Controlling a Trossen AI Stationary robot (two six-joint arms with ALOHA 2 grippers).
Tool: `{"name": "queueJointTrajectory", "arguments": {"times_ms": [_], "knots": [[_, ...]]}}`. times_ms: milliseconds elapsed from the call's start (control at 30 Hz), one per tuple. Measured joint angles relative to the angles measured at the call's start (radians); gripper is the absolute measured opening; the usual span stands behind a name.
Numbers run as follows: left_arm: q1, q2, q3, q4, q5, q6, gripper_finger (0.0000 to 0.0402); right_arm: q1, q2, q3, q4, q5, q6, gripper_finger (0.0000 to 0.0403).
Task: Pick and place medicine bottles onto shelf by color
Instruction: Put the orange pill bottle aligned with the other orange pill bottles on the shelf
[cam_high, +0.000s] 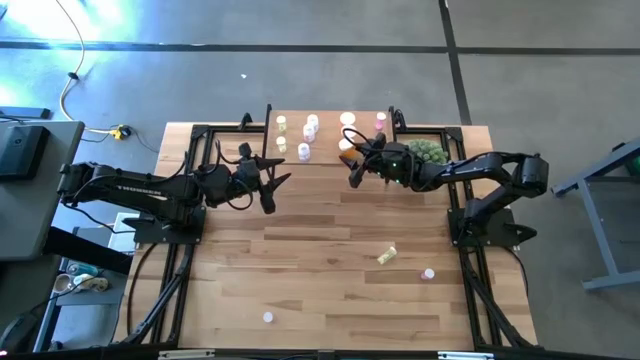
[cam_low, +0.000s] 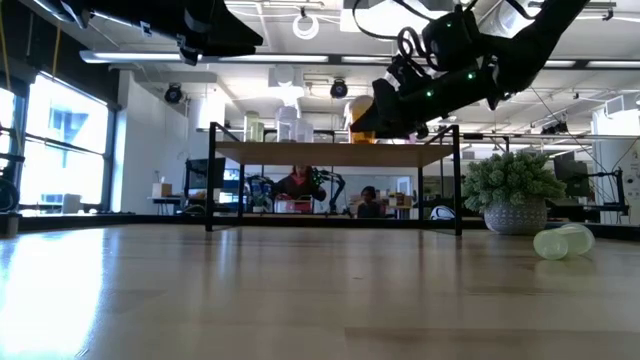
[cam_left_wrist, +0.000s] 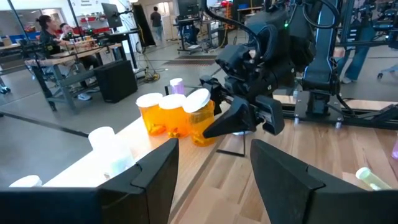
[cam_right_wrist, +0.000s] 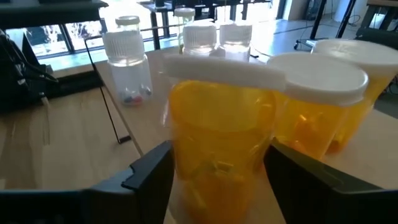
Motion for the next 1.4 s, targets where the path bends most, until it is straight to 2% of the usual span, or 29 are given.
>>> {"name": "queueJointTrajectory", "arguments": {"times_ms": [367, 1400], "knots": [[0.000, 0.000, 0.000, 0.000, 0.000, 0.000, 0.0191, 0.002, -0.012, 0.001, -0.009, 0.001, 0.003, 0.0236], [0.000, 0.000, 0.000, -0.008, 0.000, 0.000, 0.0191, 0.029, -0.158, 0.002, -0.258, 0.003, 0.064, 0.0236]]}}
